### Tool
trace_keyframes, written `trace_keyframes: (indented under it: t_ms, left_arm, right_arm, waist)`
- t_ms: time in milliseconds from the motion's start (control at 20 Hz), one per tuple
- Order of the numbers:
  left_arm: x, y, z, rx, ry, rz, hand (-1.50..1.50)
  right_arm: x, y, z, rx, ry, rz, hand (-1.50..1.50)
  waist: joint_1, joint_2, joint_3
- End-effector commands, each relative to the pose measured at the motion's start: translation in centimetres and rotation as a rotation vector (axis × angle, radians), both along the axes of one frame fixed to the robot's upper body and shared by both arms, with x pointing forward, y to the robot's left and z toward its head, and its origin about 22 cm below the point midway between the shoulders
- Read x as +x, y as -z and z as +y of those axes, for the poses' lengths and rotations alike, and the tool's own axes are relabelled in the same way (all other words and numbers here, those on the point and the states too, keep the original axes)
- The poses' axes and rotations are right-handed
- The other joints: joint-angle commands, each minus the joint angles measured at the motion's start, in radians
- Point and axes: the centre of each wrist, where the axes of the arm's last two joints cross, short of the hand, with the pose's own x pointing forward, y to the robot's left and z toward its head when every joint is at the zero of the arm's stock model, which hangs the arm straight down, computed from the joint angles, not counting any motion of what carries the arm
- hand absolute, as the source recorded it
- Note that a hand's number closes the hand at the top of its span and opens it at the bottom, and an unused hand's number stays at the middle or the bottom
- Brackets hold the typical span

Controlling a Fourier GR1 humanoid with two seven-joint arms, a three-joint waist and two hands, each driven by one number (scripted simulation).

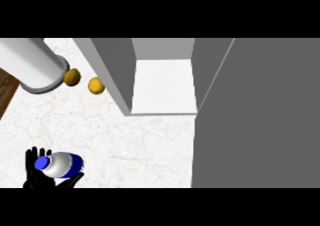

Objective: Pick up the bottled water, place it into the cabinet and close the cabinet

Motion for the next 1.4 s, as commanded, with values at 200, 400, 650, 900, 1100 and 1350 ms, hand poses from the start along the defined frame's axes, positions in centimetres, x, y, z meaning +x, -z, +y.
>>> trace_keyframes:
  t_ms: [200,400,650,900,1100,1350]
  left_arm:
    - [1.5,0.4,0.8,-0.109,0.040,-0.117,-1.50]
    - [3.2,0.4,-0.7,-0.123,0.062,-0.144,1.50]
    - [1.8,1.1,-2.1,-0.133,0.064,-0.165,1.50]
    - [4.5,0.9,-2.9,-0.140,0.110,-0.177,1.50]
    - [8.0,-1.0,-6.2,-0.111,0.388,-0.182,1.50]
    - [10.6,-2.2,-9.1,-0.080,0.419,-0.277,1.50]
  right_arm:
    - [-0.2,-3.1,-0.3,-0.001,-0.011,-0.066,-1.50]
    - [0.1,-3.8,0.8,0.016,-0.012,-0.074,-1.50]
    - [-0.4,-3.2,0.1,-0.020,-0.028,-0.047,-1.50]
    - [-0.5,-2.6,-0.4,-0.002,-0.012,-0.072,-1.50]
    - [-0.2,-1.7,-0.3,0.004,-0.042,-0.058,-1.50]
    - [-0.1,-3.2,0.2,0.016,-0.025,-0.110,-1.50]
  waist:
    - [0.004,0.001,0.000]
    - [0.005,0.002,0.000]
    - [0.003,-0.001,0.001]
    - [-0.004,0.000,0.001]
    - [-0.007,0.000,0.001]
    - [0.002,0.002,0.000]
